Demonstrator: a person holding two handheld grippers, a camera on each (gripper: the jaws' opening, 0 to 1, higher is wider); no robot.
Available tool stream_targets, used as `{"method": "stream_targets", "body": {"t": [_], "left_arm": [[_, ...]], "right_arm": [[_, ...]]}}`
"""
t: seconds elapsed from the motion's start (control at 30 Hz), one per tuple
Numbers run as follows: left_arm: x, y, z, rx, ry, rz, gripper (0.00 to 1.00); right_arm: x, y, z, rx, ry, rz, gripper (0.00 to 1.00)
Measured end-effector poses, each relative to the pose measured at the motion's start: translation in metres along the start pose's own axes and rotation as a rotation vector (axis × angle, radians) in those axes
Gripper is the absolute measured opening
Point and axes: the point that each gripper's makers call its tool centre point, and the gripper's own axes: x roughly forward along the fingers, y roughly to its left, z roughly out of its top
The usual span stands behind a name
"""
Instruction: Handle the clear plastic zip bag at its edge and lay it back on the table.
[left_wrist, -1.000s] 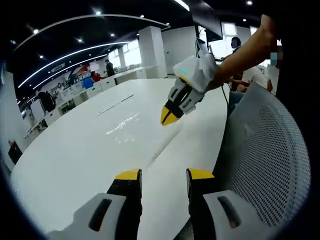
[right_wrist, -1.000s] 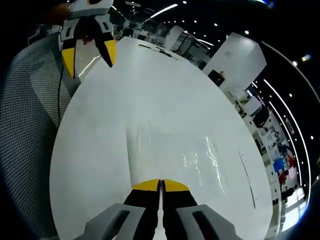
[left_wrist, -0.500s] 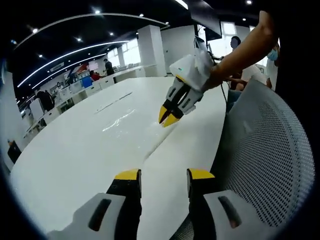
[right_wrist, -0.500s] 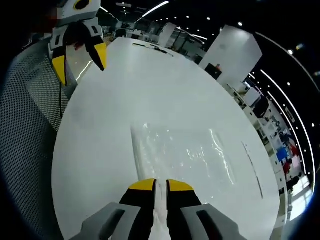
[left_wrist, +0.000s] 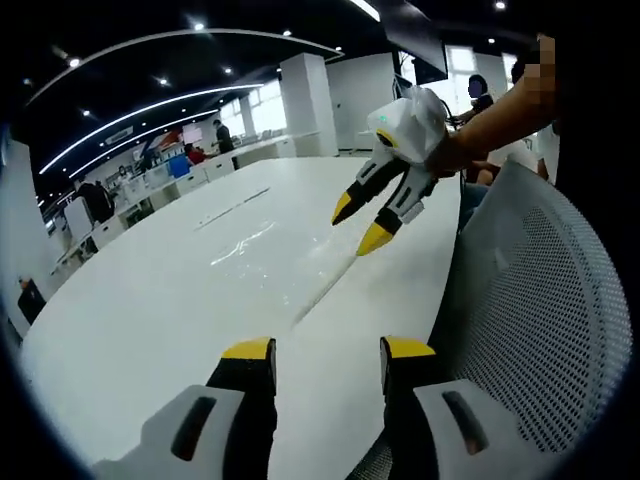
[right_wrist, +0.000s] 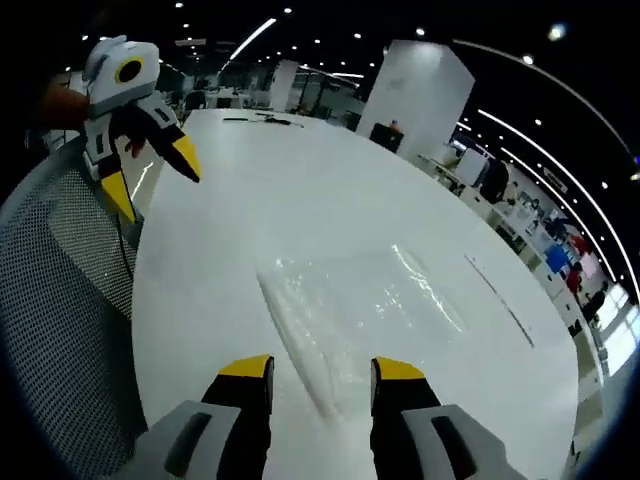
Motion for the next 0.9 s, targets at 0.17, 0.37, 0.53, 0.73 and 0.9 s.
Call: {"method": "stream_targets", "body": {"t": [0.17, 0.37, 0.53, 0.73, 0.9], "left_arm": [[0.0, 0.002, 0.007, -0.036, -0.038, 0.012, 0.48], [-0.001, 0.004, 0.011, -0.079, -0.056, 0.017, 0.52], [-0.003, 0.006, 0.015, -0.118, -0.084, 0.025, 0.54], [-0.005, 0.008, 0.019, -0.137, -0.11, 0.041, 0.57], [-0.009, 0.011, 0.025, -0.15, -0.141, 0.063, 0.61]], "right_arm": [[-0.021, -0.005, 0.0, 0.126, -0.06, -0.058, 0.46], [-0.043, -0.011, -0.012, 0.183, -0.081, -0.108, 0.51], [-0.06, -0.014, -0.019, 0.228, -0.107, -0.138, 0.56], [-0.072, -0.015, -0.023, 0.235, -0.133, -0.152, 0.65], [-0.083, -0.01, -0.023, 0.253, -0.143, -0.154, 0.72]]}}
